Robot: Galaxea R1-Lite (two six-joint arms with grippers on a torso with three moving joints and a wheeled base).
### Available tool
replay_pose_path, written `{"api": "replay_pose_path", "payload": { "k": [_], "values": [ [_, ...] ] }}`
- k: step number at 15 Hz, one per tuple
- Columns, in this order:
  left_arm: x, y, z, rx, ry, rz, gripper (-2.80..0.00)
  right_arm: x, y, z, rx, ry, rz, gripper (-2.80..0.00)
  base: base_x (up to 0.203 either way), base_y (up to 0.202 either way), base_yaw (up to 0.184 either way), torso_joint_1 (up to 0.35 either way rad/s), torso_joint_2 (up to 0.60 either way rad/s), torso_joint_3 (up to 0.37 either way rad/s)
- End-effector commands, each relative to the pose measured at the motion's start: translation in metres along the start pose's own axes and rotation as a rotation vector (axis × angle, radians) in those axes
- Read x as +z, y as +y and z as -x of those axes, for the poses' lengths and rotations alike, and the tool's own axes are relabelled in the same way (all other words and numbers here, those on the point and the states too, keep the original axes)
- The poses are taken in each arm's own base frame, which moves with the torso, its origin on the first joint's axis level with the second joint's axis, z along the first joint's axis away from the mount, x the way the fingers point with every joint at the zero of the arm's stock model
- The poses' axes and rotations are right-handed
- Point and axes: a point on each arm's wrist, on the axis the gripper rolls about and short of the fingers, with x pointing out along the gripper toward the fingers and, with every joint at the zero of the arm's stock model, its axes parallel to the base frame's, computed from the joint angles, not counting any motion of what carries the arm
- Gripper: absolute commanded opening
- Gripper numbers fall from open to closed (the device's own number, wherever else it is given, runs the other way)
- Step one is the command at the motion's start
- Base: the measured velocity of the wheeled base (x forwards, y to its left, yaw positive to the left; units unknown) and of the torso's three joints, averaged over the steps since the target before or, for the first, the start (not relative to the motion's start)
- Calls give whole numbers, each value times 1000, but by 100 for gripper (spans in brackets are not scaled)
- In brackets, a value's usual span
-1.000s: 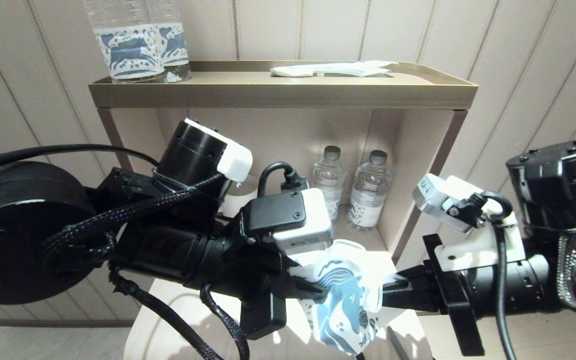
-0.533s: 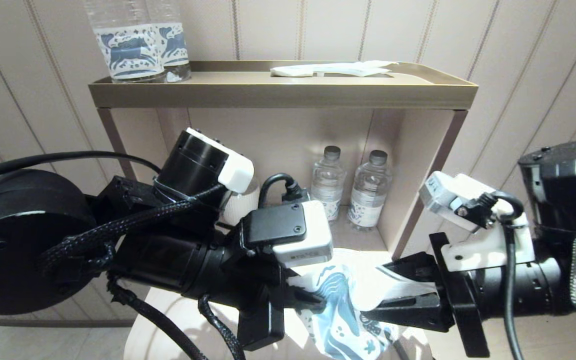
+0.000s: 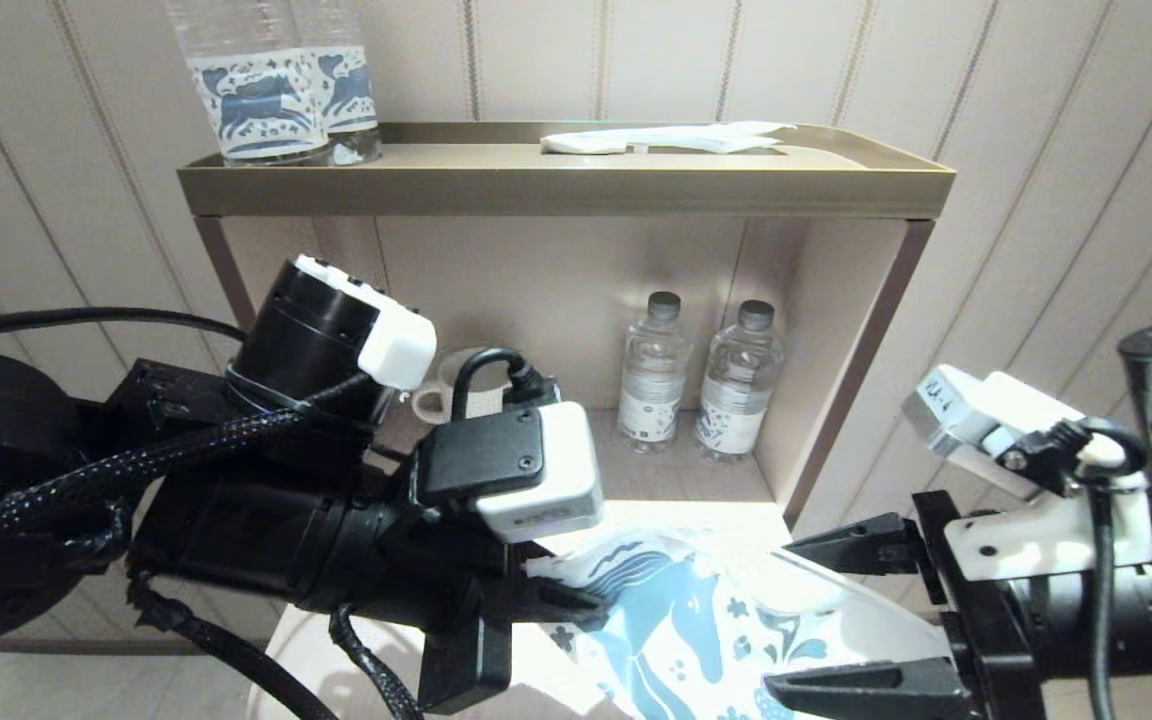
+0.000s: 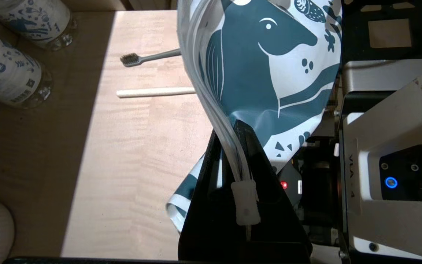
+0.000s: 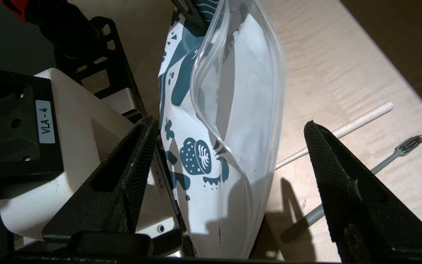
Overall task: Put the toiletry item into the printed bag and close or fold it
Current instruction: Hand it to the other hand, then pick up a toothbrush
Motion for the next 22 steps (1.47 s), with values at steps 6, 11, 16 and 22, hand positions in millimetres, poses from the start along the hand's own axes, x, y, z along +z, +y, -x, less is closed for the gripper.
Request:
{"api": "replay_pose_path", "payload": {
  "k": [6, 11, 16, 22],
  "values": [
    [-28, 7, 31, 96, 36, 85, -280, 5, 1, 34, -98, -64, -4, 0, 0, 0, 0, 0, 0, 0],
    [-35, 13, 52, 205, 14, 86, -280, -2, -8, 38, -256, 21, -94, 0, 0, 0, 0, 0, 0, 0],
    [-42, 12, 52, 358, -52, 24, -280, -12, -20, 20, -435, 214, -199, 0, 0, 0, 0, 0, 0, 0],
    [-40, 8, 59, 373, -96, 162, -280, 0, -15, 0, -441, 351, -270, 0, 0, 0, 0, 0, 0, 0]
  ]
}}
